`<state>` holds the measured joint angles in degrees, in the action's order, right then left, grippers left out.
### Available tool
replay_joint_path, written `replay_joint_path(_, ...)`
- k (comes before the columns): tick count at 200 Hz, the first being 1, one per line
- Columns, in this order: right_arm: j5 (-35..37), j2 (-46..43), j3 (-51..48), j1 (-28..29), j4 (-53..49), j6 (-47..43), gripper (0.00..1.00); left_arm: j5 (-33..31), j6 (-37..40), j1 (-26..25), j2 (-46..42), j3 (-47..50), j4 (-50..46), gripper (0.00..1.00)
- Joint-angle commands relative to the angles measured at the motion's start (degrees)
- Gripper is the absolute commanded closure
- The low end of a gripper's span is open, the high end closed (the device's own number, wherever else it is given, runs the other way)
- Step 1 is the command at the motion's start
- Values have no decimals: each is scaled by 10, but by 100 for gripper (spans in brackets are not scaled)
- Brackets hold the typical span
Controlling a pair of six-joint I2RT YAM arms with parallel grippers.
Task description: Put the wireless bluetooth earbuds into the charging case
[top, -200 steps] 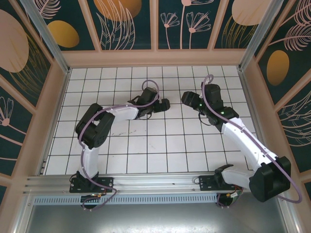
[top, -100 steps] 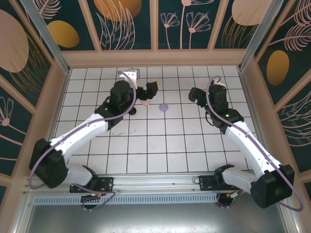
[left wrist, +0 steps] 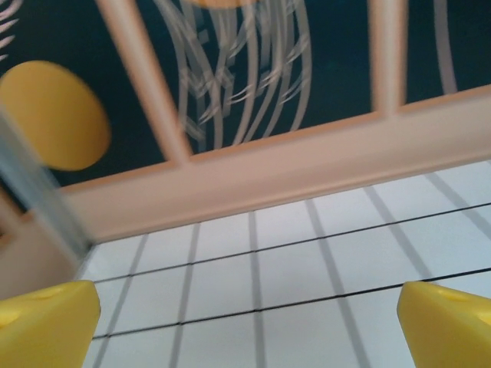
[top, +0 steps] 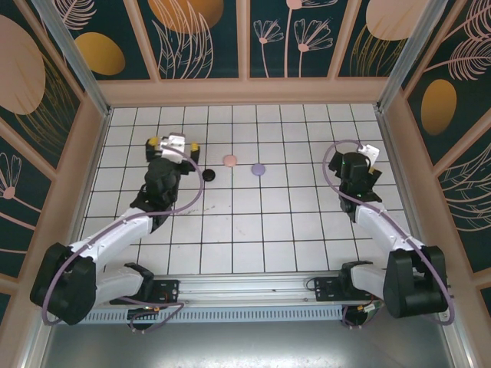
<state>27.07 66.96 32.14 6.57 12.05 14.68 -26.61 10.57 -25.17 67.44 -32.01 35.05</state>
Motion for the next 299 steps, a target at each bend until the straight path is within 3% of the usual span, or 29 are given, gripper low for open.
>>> replay_joint_path(1, -11, 17, -35, -34, 144, -39, 1, 24, 29, 42, -2, 54, 114, 1)
replay_joint_path(38, 20, 72, -59, -54, 246, -60, 1, 29, -7, 81, 79, 156, 261, 1)
replay_joint_path(63, -7, 97, -91, -55, 327, -90, 1, 34, -13, 93, 140, 212, 389, 1)
replay_joint_path(84, -39, 117, -115, -58, 380, -86, 1, 26, -27, 108, 157, 217, 423, 1)
replay_joint_path(125, -109, 166, -207, -52, 596, -116, 1, 164, -94, 193, 137, 248, 444, 1)
replay_joint_path(142, -153, 177, -221, -48, 632, -138, 1, 232, -102, 221, 156, 257, 476, 1)
replay_joint_path(160, -183, 217, -234, -48, 695, -152, 1, 258, -110, 235, 196, 246, 496, 1)
replay_joint_path(190, -260, 211, -186, -87, 591, -131, 1, 342, -128, 272, 198, 195, 400, 1)
replay_joint_path(237, -257, 212, -188, -80, 595, -135, 1, 250, -154, 270, 198, 184, 381, 1)
replay_joint_path(299, -279, 215, -180, -86, 583, -136, 1, 241, -153, 266, 199, 181, 376, 1)
